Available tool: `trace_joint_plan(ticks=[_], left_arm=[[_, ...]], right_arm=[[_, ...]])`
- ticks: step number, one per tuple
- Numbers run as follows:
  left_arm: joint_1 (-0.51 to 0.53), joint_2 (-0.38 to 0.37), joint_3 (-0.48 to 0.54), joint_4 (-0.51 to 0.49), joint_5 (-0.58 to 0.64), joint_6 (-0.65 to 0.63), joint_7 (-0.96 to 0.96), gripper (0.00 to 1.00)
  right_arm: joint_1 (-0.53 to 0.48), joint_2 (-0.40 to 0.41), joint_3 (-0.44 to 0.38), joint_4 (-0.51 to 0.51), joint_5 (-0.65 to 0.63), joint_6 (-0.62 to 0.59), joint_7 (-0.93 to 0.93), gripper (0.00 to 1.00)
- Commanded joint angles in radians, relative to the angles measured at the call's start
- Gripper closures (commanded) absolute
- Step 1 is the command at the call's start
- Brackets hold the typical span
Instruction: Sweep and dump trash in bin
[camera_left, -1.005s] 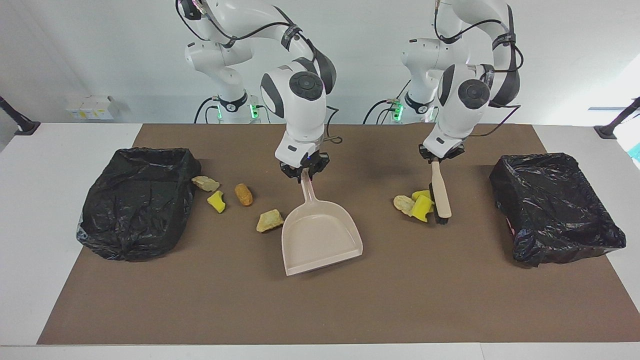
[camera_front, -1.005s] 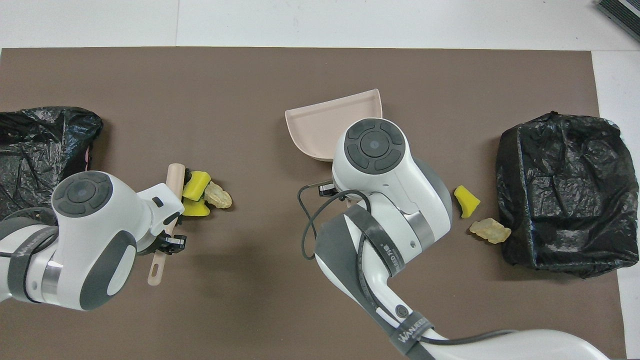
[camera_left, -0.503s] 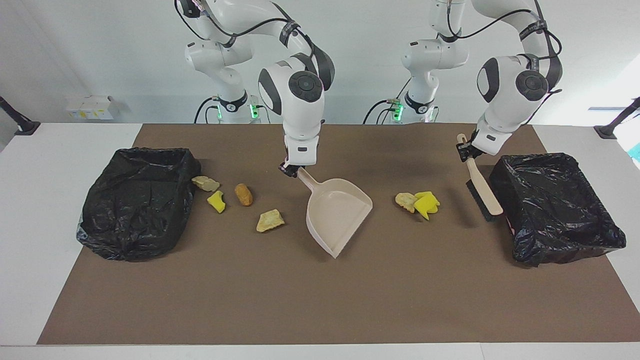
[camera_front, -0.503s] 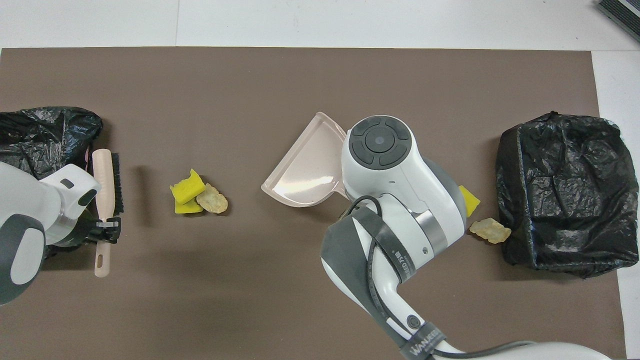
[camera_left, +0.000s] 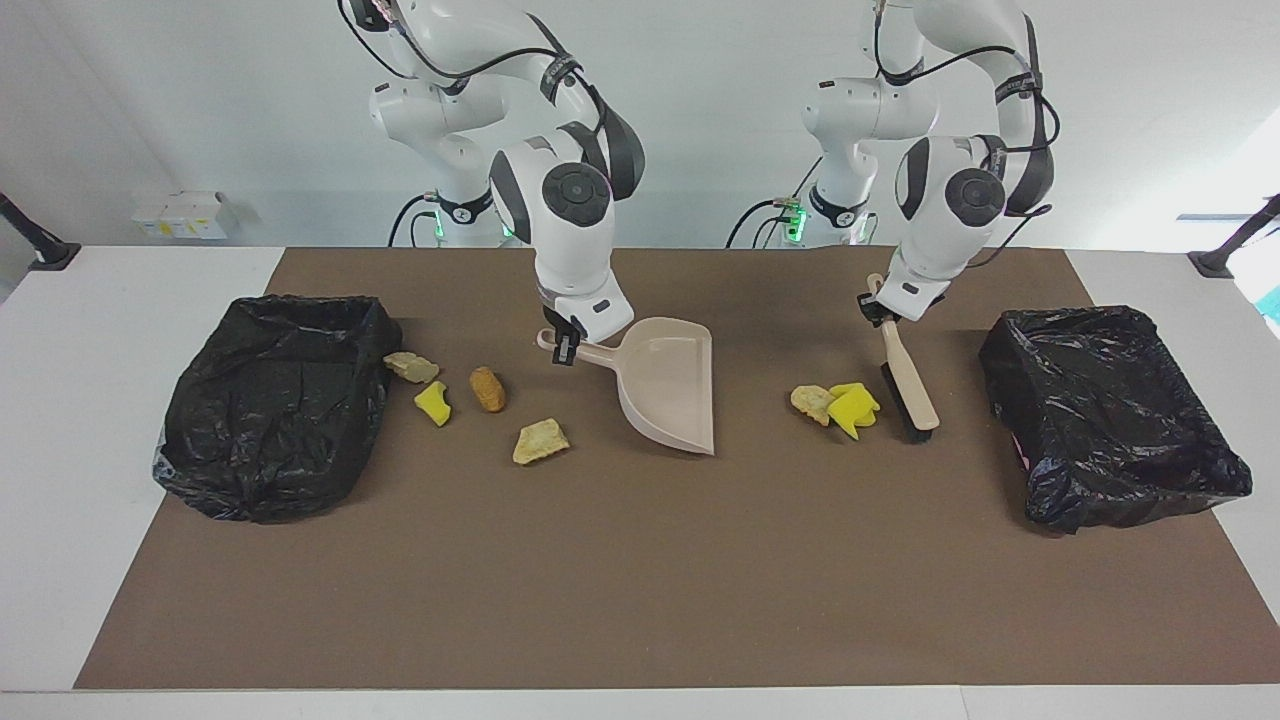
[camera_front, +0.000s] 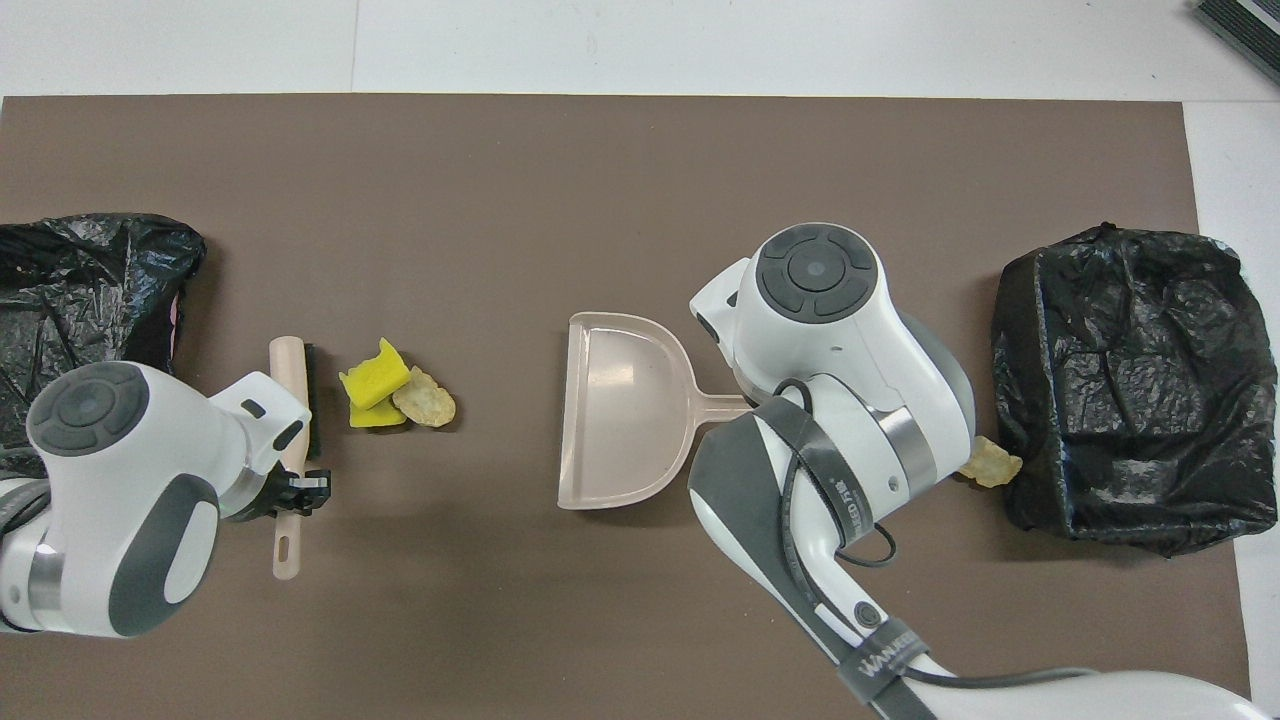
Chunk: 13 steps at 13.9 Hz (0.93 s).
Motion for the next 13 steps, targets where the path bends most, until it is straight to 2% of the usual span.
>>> trace_joint_plan(ticks=[1, 3, 6, 12, 13], left_arm=[[-0.047, -0.018, 0.013, -0.034, -0.013, 0.054, -0.029, 1.00], [-0.081, -0.011, 0.013, -0.037, -0.014, 0.065, -0.030, 1.00], [-0.148, 0.000, 0.013, -0.048, -0.071, 0.102, -0.032, 1.00], [-0.345, -0.003, 0.013, -0.035, -0.186, 0.106, -0.032, 1.00], [-0.375, -0.003, 0.013, -0.032, -0.241, 0.115, -0.035, 1.00]], right_arm=[[-0.016, -0.075, 0.008, -0.138, -0.026, 0.077, -0.096, 1.00], [-0.015, -0.073, 0.011, -0.160, -0.077, 0.113, -0.098, 1.00], [-0.003, -0.061, 0.009, -0.194, -0.082, 0.189, -0.098, 1.00], [0.003, -0.015, 0.009, -0.204, -0.083, 0.288, -0.083, 1.00], [0.003, -0.012, 0.009, -0.204, -0.083, 0.306, -0.078, 1.00]])
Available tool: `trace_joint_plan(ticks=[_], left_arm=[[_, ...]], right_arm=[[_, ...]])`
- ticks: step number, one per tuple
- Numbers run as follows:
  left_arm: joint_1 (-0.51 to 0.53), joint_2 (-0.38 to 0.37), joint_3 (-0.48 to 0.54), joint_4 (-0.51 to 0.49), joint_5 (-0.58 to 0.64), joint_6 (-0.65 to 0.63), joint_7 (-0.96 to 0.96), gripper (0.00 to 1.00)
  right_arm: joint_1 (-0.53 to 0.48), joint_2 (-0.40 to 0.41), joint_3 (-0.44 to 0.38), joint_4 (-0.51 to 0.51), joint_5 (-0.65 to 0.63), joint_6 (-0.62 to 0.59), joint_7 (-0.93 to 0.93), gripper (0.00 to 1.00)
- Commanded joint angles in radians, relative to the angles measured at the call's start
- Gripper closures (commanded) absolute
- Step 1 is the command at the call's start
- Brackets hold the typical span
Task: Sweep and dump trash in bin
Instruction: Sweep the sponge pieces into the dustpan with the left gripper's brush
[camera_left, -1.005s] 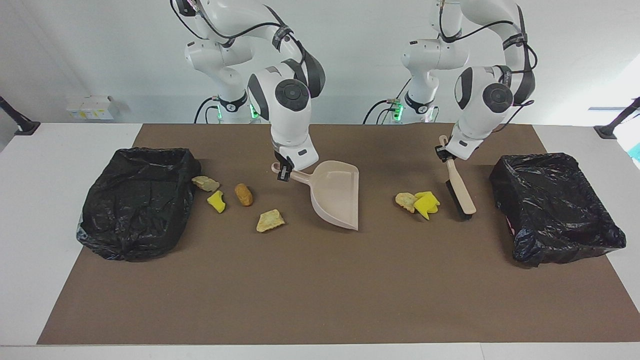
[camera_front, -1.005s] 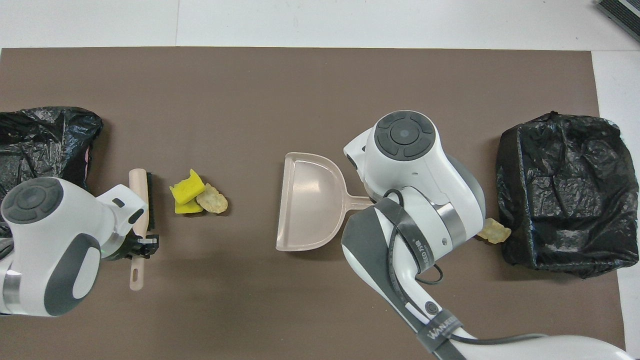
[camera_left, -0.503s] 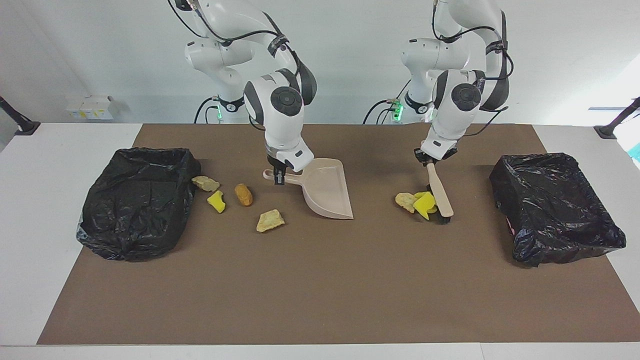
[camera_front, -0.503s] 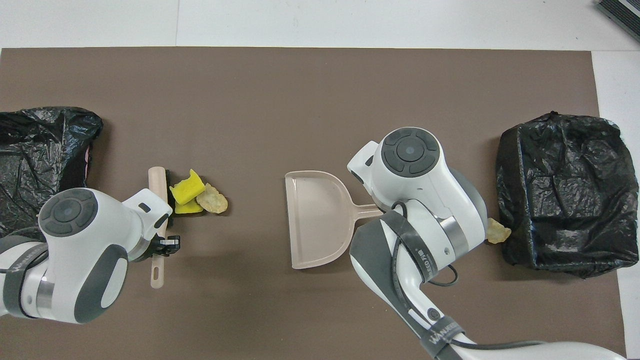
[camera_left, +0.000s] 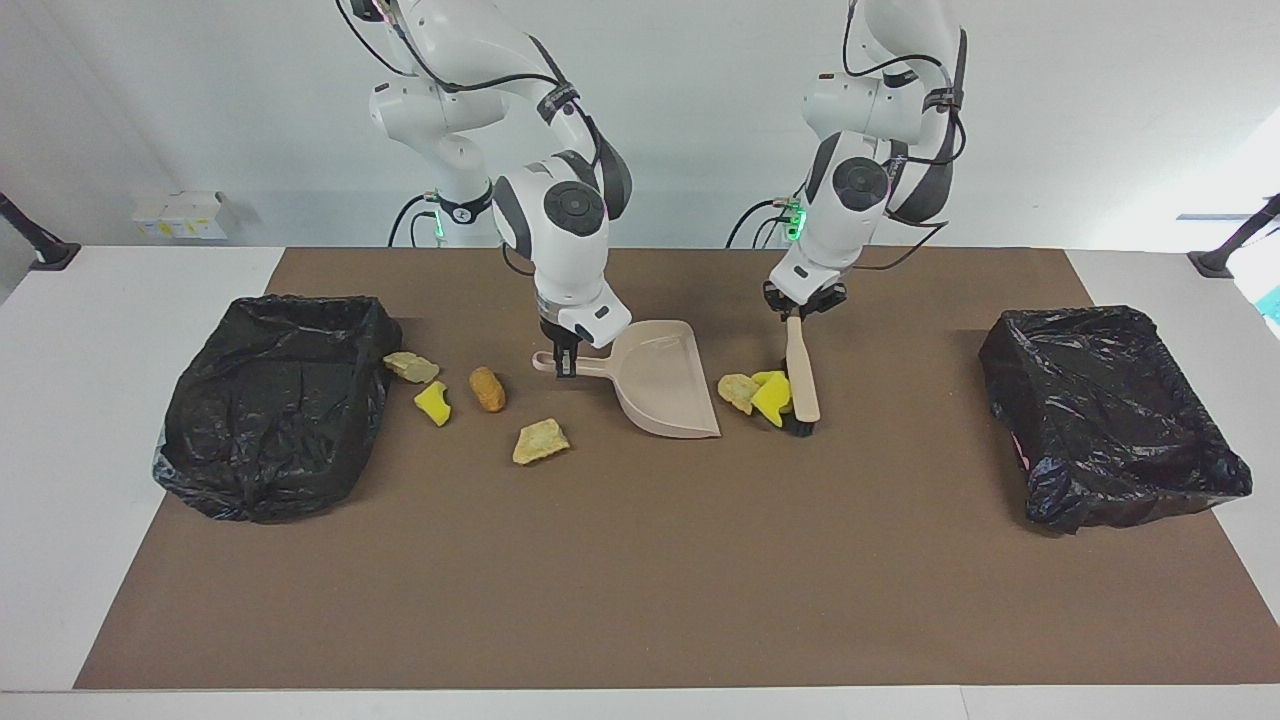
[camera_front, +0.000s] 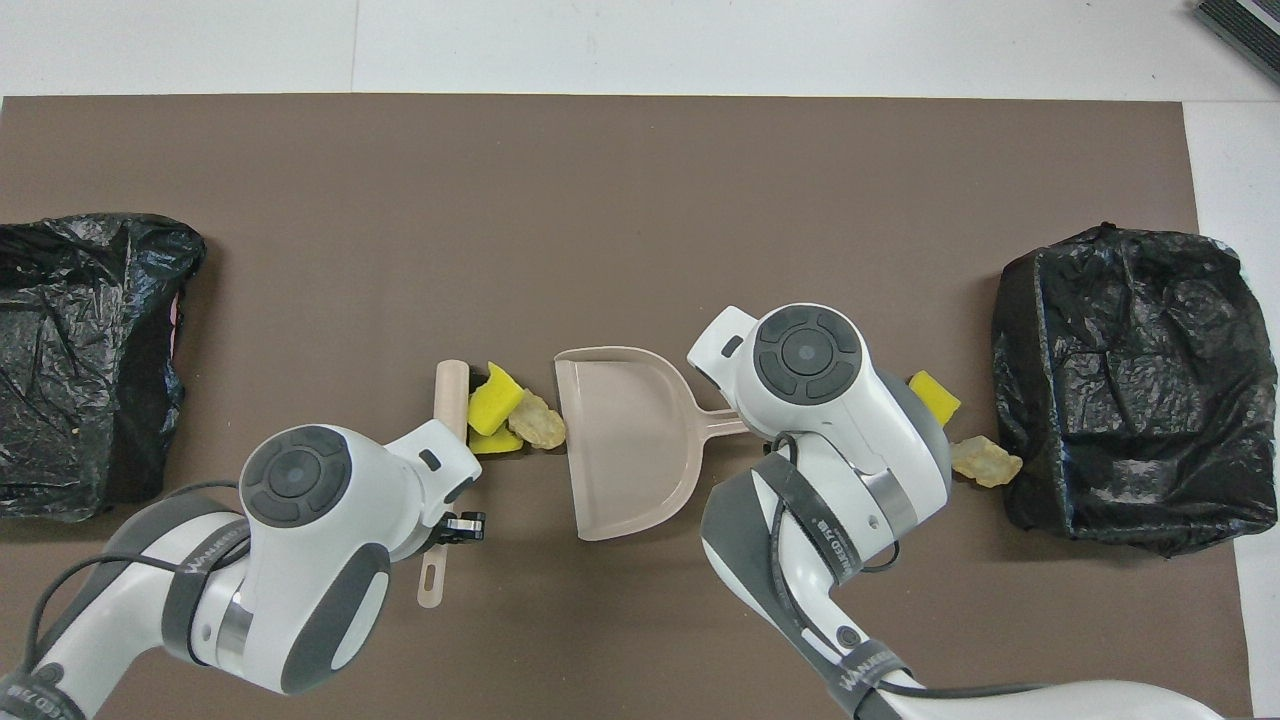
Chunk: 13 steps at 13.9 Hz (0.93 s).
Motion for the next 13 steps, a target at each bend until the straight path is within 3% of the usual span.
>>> trace_joint_plan(ticks=[1, 5, 7, 11, 13], left_arm=[[-0.088, -0.016, 0.015, -0.007, -0.090, 0.038, -0.009, 1.00], [-0.191, -0.015, 0.014, 0.019, -0.187, 0.054, -0.013, 1.00], [-0.191, 0.001, 0.014, 0.051, -0.236, 0.054, -0.041, 1.00], [-0.115, -0.008, 0.024, 0.103, -0.227, -0.001, -0.088, 1.00], [-0.035, -0.013, 0.023, 0.186, -0.114, -0.116, -0.088, 1.00]], right_arm=[[-0.001, 0.024, 0.008, -0.010, -0.015, 0.069, 0.012, 1.00], [0.005, 0.062, 0.008, -0.002, -0.015, 0.147, 0.069, 1.00], [0.003, 0.068, 0.008, 0.004, -0.015, 0.166, 0.081, 1.00], [-0.021, 0.076, 0.008, 0.045, -0.013, 0.152, 0.068, 1.00], [-0.035, 0.070, 0.010, 0.047, -0.013, 0.149, 0.066, 1.00]])
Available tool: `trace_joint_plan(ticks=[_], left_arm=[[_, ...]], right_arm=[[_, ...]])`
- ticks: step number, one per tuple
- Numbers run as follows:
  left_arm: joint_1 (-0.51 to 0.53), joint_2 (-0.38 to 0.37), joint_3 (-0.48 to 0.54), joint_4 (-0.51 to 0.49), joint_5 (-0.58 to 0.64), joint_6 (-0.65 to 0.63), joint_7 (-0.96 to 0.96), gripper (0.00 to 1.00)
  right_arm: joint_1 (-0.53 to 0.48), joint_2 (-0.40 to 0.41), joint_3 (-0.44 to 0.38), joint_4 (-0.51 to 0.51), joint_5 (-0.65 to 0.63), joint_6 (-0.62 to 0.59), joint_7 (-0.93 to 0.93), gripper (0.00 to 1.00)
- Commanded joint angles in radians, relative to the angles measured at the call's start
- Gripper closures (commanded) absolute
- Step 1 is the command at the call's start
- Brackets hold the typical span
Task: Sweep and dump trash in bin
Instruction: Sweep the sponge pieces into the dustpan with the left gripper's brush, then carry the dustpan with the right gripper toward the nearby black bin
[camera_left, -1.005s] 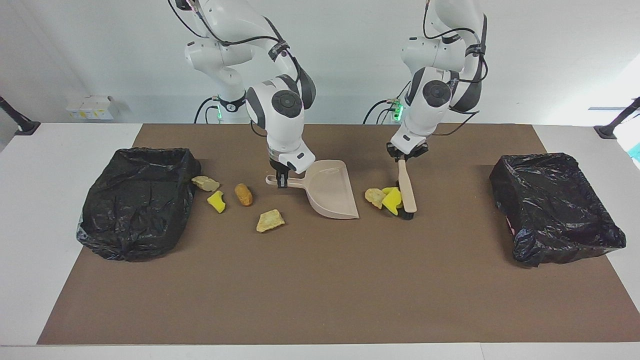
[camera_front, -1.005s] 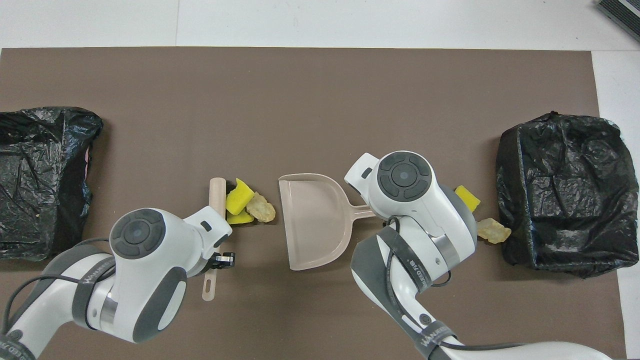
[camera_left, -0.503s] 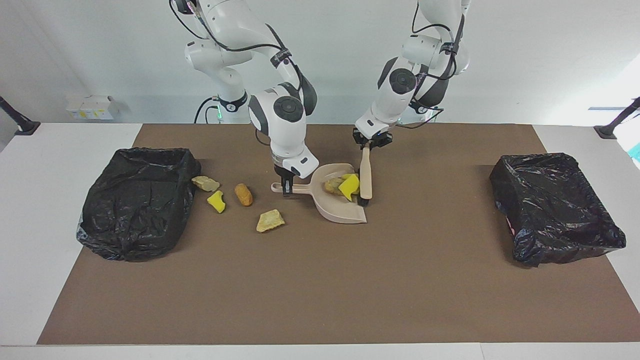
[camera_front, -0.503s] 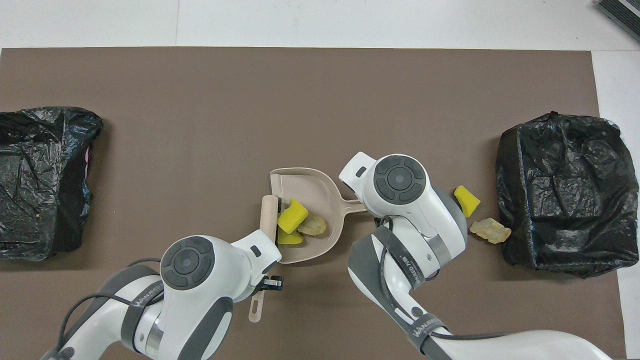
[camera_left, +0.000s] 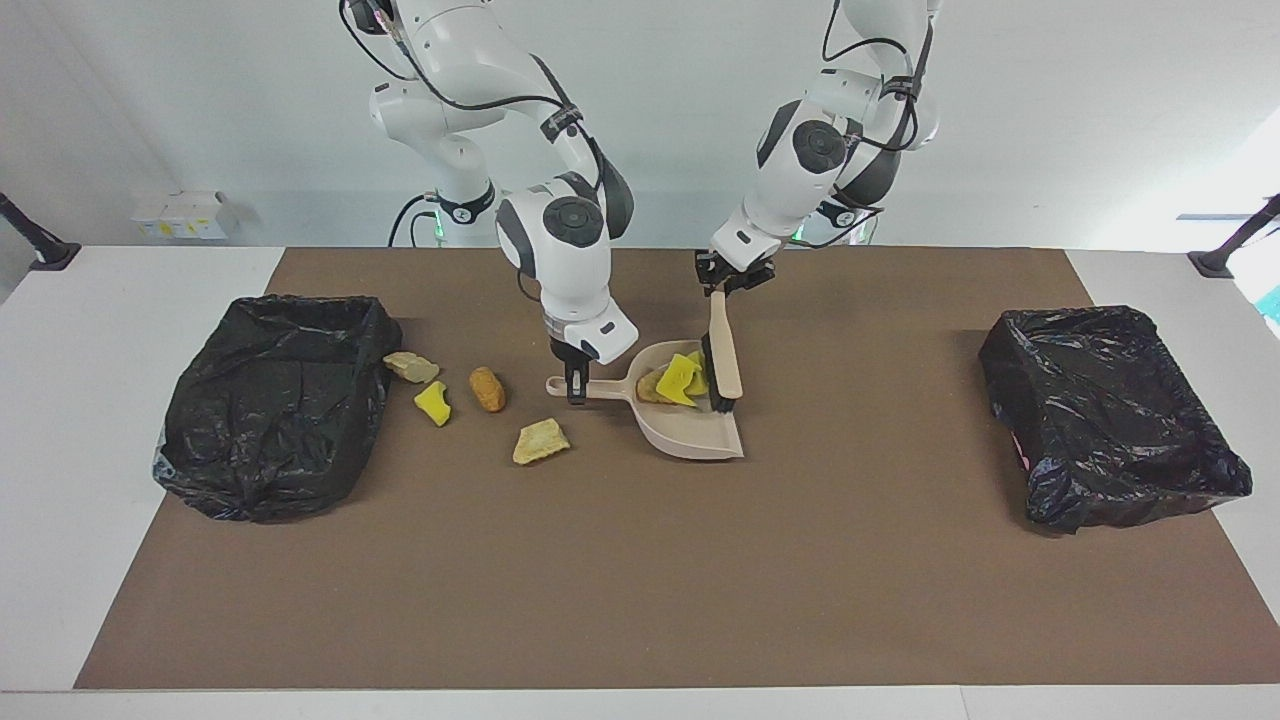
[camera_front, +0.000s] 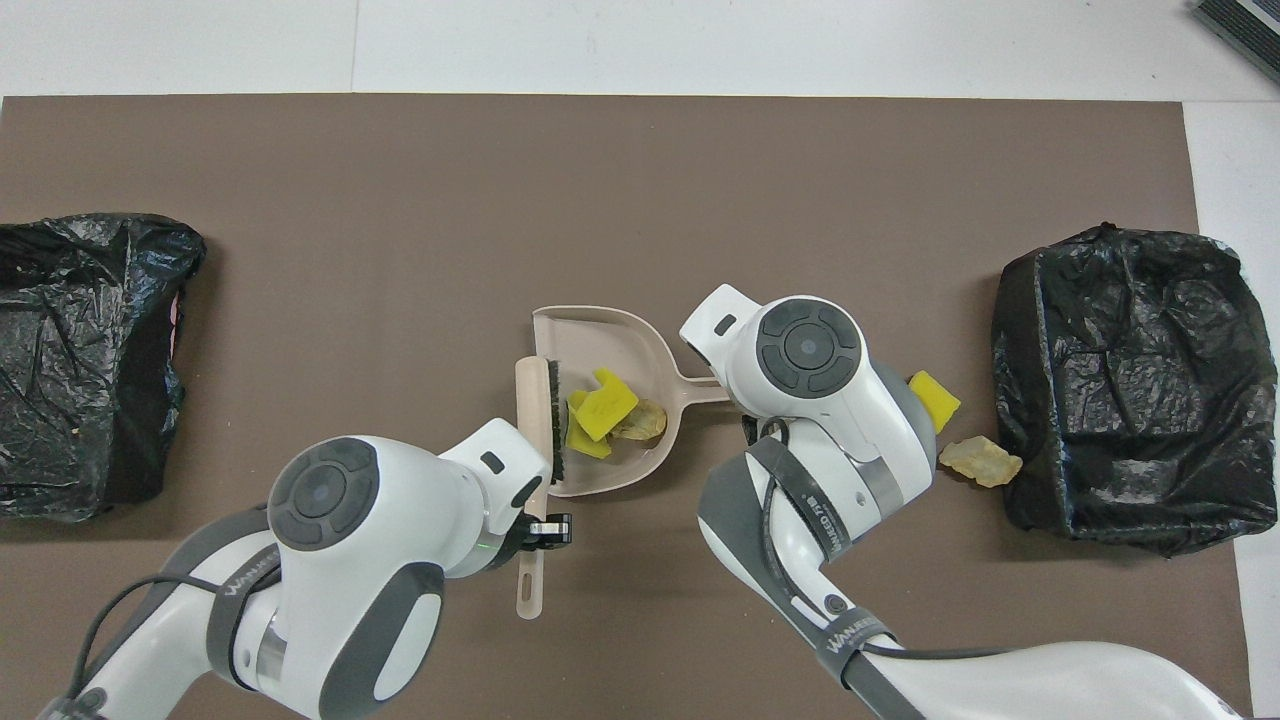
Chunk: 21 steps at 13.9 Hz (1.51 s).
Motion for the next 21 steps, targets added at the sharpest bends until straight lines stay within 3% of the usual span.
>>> trace_joint_plan(ticks=[1, 6, 11, 15, 18, 21], left_arm=[[0.095, -0.007, -0.005, 0.127, 0.147, -0.183, -0.013, 1.00], [0.215, -0.013, -0.005, 0.186, 0.264, -0.289, -0.004, 1.00], [0.197, -0.050, -0.014, 0.126, 0.261, -0.260, -0.021, 1.00], [0.029, -0.028, -0.014, 0.088, 0.255, -0.159, -0.194, 1.00], [-0.129, 0.036, -0.014, 0.063, 0.250, -0.027, -0.353, 1.00], [-0.248, 0.082, -0.014, 0.062, 0.162, 0.021, -0.430, 1.00]], right_arm=[[-0.026, 0.011, 0.011, 0.021, -0.014, 0.012, 0.022, 1.00], [-0.090, -0.051, 0.013, 0.048, 0.008, -0.109, -0.053, 1.00], [-0.187, -0.096, 0.011, 0.142, 0.094, -0.324, -0.197, 1.00], [-0.291, -0.110, 0.010, 0.228, 0.105, -0.476, -0.387, 1.00], [-0.395, -0.131, 0.004, 0.262, 0.101, -0.556, -0.573, 1.00], [-0.533, -0.147, -0.001, 0.263, 0.101, -0.582, -0.786, 1.00]])
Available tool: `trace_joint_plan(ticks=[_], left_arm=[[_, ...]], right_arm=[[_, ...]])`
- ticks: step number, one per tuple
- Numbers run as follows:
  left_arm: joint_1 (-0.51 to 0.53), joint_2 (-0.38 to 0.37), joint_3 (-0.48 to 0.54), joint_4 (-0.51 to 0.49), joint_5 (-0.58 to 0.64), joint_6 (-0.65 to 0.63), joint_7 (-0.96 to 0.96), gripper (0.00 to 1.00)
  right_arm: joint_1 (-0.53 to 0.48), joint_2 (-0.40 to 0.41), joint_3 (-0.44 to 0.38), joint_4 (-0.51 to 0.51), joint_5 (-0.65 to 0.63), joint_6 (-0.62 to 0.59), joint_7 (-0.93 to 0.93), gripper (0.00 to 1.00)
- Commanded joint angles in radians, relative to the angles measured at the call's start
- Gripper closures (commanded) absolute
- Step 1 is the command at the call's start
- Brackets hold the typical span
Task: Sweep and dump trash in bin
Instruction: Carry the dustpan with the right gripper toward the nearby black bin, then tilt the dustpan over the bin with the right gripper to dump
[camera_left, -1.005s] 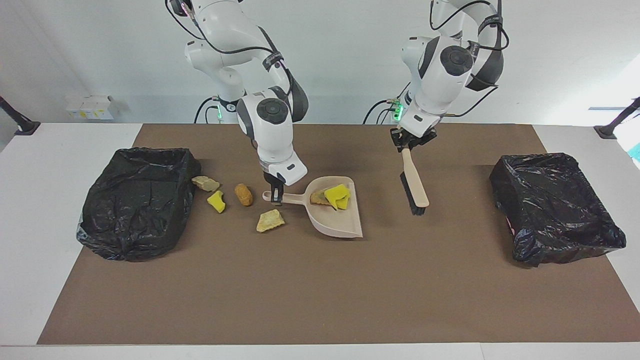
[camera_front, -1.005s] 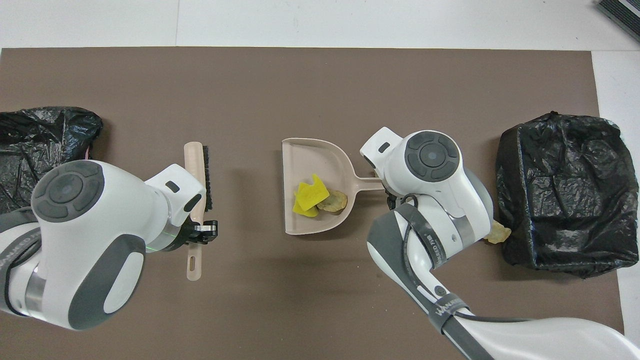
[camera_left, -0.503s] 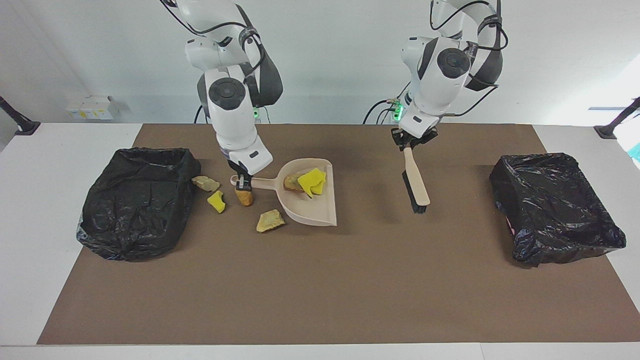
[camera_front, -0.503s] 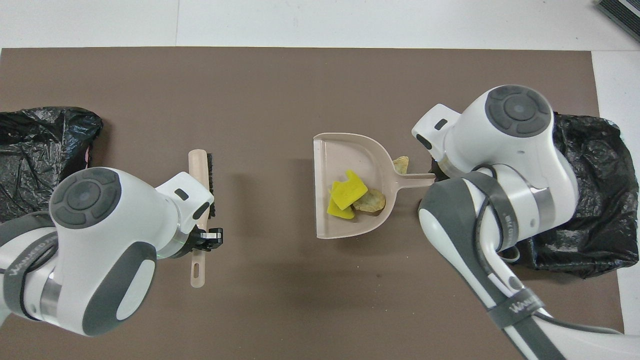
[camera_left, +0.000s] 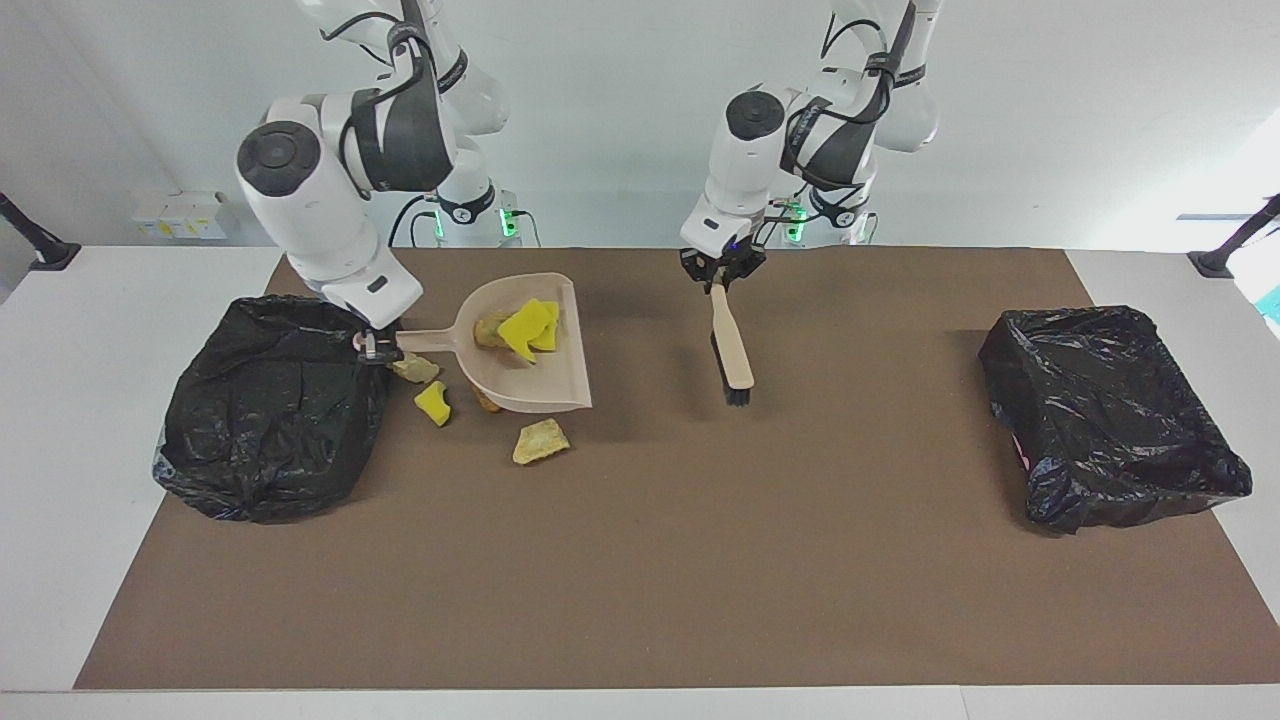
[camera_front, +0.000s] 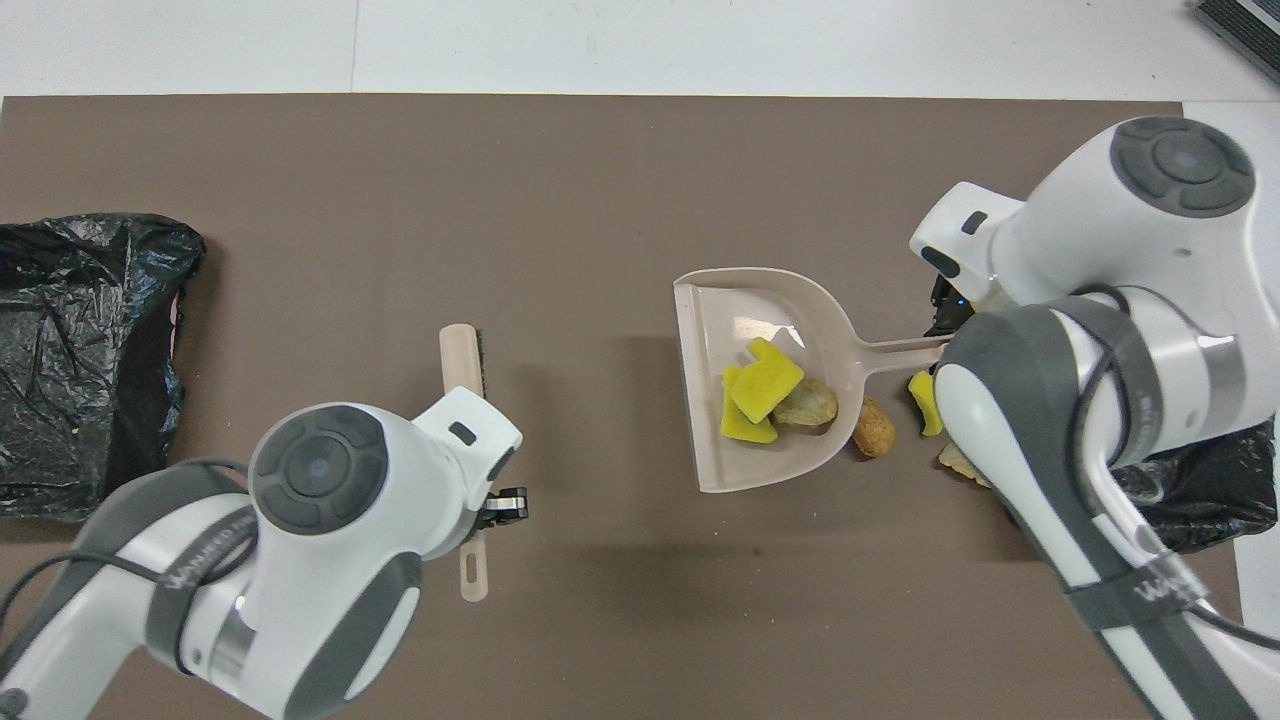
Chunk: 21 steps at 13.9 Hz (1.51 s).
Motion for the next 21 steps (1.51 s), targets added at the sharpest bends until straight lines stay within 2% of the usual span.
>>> trace_joint_plan(ticks=[1, 6, 9, 11, 12, 13, 15, 17, 21], left_arm=[[-0.099, 0.043, 0.018, -0.011, -0.050, 0.070, -0.062, 1.00], [-0.150, 0.046, 0.019, -0.057, -0.071, 0.114, -0.064, 1.00], [-0.147, 0.044, 0.019, -0.097, -0.073, 0.165, -0.056, 1.00], [-0.147, 0.046, 0.019, -0.112, -0.071, 0.180, -0.057, 1.00], [-0.147, 0.047, 0.019, -0.113, -0.071, 0.180, -0.060, 0.96], [-0.145, 0.047, 0.019, -0.113, -0.071, 0.182, -0.066, 0.70], [-0.141, 0.053, 0.024, -0.108, -0.071, 0.182, -0.064, 0.00], [-0.106, 0.058, 0.027, -0.096, -0.071, 0.165, -0.061, 0.00], [0.031, 0.055, 0.029, -0.038, -0.060, 0.119, -0.050, 0.00]], right_arm=[[-0.131, -0.012, 0.008, 0.004, 0.014, -0.028, -0.194, 1.00], [-0.324, -0.012, -0.018, 0.006, -0.037, -0.008, -0.461, 1.00], [-0.395, 0.005, -0.023, 0.070, -0.173, 0.037, -0.484, 1.00], [-0.436, 0.010, -0.025, 0.075, -0.192, 0.122, -0.472, 1.00], [-0.452, 0.011, -0.028, 0.075, -0.195, 0.159, -0.461, 1.00], [-0.455, 0.011, -0.032, 0.073, -0.213, 0.203, -0.431, 1.00], [-0.456, 0.011, -0.032, 0.066, -0.296, 0.262, -0.327, 1.00], [-0.440, 0.007, -0.028, 0.043, -0.423, 0.262, -0.219, 1.00], [-0.384, -0.007, -0.028, 0.001, -0.584, 0.258, 0.011, 1.00]])
